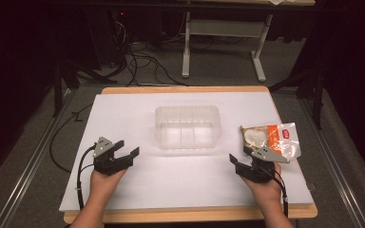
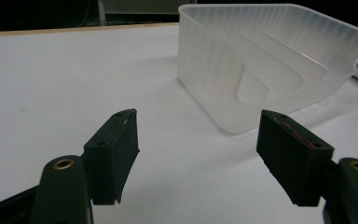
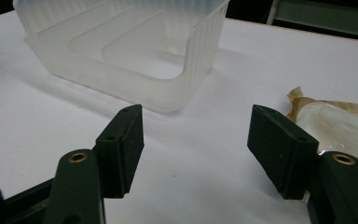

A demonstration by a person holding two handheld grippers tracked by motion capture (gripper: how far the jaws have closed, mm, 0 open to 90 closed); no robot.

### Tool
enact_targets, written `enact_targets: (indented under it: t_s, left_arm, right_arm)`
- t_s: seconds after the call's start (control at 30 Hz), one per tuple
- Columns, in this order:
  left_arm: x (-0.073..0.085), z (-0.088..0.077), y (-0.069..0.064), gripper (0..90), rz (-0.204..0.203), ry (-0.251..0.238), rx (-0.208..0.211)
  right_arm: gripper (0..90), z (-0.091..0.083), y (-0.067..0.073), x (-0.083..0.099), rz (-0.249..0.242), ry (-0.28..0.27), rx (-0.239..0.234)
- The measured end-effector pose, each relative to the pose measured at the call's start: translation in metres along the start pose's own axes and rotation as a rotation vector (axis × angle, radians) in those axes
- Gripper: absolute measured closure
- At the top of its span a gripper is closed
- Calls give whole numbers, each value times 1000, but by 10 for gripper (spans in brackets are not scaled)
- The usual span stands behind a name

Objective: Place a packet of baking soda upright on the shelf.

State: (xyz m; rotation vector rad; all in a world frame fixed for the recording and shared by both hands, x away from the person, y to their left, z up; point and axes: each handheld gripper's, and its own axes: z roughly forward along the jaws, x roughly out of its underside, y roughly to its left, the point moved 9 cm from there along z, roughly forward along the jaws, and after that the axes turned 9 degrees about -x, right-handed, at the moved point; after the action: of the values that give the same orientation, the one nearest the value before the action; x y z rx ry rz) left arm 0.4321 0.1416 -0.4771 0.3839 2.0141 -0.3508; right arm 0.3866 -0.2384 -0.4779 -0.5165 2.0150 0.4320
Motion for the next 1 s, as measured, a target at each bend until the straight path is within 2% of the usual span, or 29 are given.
enact_targets:
  t_s: [0.1, 0.2, 0.27, 0.5, 0.57, 0.63, 0.73, 0.77, 0.87, 0.97, 1.0]
  left_arm:
    - [1, 2, -2, 298, -2, 7, 8]
    - [3, 4, -2, 297, 4, 23, 2]
    - [2, 4, -3, 296, 0, 17, 6]
    - [2, 3, -5, 289, 52, 30, -5]
    - [3, 1, -4, 287, 43, 29, -10]
    - [3, 0, -3, 286, 38, 22, -11]
    - [4, -1, -4, 285, 58, 25, -9]
    - [4, -1, -4, 279, 70, 29, 1]
    - [3, -1, -3, 276, 78, 30, 3]
    - [0, -1, 0, 276, 71, 23, 4]
    - [0, -1, 0, 276, 71, 23, 4]
  right_arm:
    - [363, -1, -1, 0, 10, -2, 11]
    - [363, -3, -1, 0, -3, -8, 13]
    - [364, -5, 0, 0, -8, -9, 12]
    - [365, -15, -8, -5, 9, -37, 24]
    - [367, -16, -11, -4, 4, -33, 33]
    - [367, -16, -14, -2, 21, -27, 35]
    - [367, -18, -21, 0, 25, -8, 62]
    - [367, -21, -25, 2, 15, 4, 91]
    - [367, -26, -30, 3, 19, 2, 109]
    - [366, -44, -43, 4, 31, -10, 151]
    - [366, -44, -43, 4, 31, -10, 151]
